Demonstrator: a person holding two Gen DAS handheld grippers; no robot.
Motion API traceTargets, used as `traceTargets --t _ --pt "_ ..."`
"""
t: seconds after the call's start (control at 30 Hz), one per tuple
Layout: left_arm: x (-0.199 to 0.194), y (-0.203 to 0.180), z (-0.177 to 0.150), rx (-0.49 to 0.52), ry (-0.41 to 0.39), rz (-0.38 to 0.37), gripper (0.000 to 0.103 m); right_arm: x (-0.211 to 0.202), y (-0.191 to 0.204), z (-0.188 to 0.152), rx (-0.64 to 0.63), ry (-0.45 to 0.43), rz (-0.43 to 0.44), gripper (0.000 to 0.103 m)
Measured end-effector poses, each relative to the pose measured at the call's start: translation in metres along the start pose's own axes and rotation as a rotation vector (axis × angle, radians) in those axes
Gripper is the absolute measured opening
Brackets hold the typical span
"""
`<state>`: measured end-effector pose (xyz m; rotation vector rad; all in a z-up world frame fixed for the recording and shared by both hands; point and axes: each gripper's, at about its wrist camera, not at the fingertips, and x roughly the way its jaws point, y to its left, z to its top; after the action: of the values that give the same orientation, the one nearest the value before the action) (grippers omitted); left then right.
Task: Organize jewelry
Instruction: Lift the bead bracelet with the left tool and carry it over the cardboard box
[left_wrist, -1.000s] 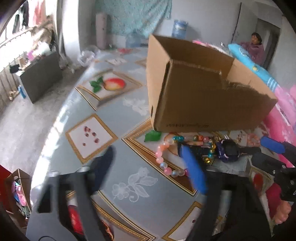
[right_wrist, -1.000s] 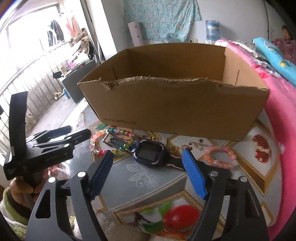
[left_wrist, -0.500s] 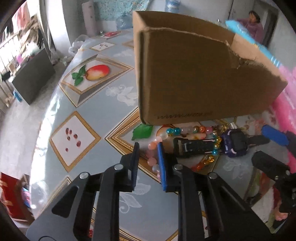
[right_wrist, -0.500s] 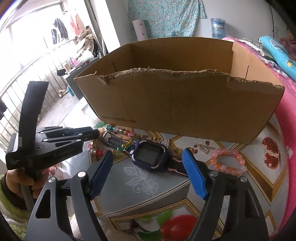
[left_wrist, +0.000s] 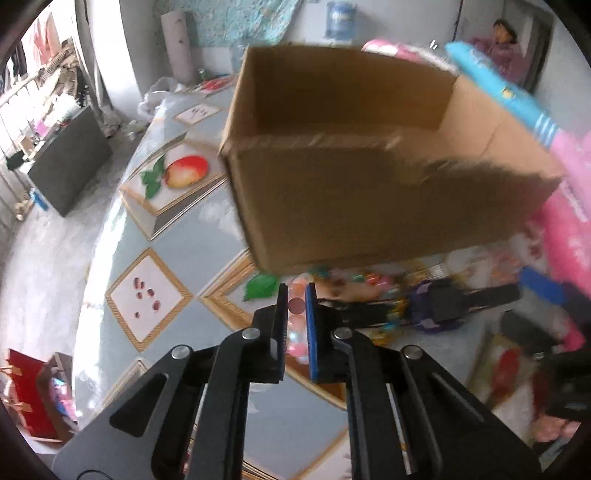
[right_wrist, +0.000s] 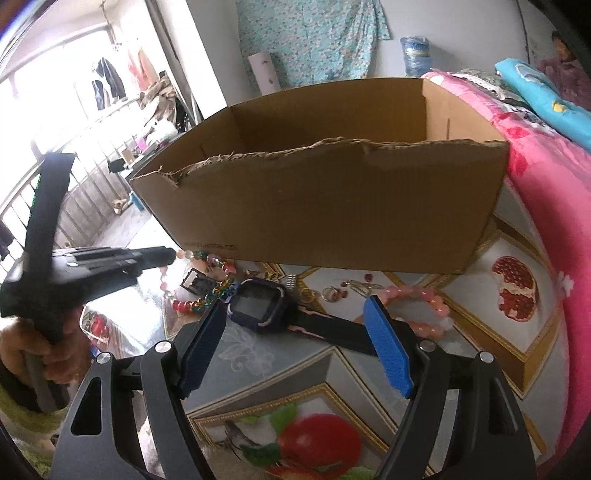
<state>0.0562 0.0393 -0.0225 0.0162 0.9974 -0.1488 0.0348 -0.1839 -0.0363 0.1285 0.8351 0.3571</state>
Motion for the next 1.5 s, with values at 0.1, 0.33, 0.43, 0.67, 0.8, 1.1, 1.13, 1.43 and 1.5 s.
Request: traceTargets --t 0.1,0.33,0.43,0.67,0.8,1.1,1.13,1.43,1.5 --pt "-0.016 -0.002 -0.003 -0.030 -0.018 -0.070 0.008 -0.005 0.000 -0.003 0.004 -0.010 -0.003 0.075" --pt "-0.030 0.017 -0.046 -0.111 0.023 -0.088 0.008 -0.019 0.011 -0.008 -0.031 -0.029 0.014 0.075" --pt "-0.024 0.029 -0.064 -0.161 0.064 -0.076 0.008 -0.019 0.019 -0.009 -0.050 -0.014 0.052 0.075" --pt "-0.029 0.053 -0.087 -0.192 0.043 -0.040 0.008 -0.004 0.040 -0.003 -0.065 0.056 0.173 0.067" --pt "-0.028 0.060 -0.088 -0.198 0.023 -0.027 0.008 0.021 0.053 0.007 -0.077 0.119 0.212 0.057" --pt "-0.023 0.071 -0.087 -0.205 0.007 -0.057 0.008 0.074 0.082 0.009 -0.074 0.259 0.252 0.047" --pt "-0.022 0.072 -0.087 -0.206 0.006 -0.062 0.008 0.077 0.085 0.009 -0.077 0.265 0.253 0.046" --pt "-0.016 0.075 -0.081 -0.204 -0.006 -0.077 0.008 0.091 0.109 0.010 -0.158 0.252 0.147 0.027" --pt "-0.015 0.075 -0.080 -0.205 -0.008 -0.079 0.008 0.092 0.110 0.010 -0.167 0.257 0.143 0.015"
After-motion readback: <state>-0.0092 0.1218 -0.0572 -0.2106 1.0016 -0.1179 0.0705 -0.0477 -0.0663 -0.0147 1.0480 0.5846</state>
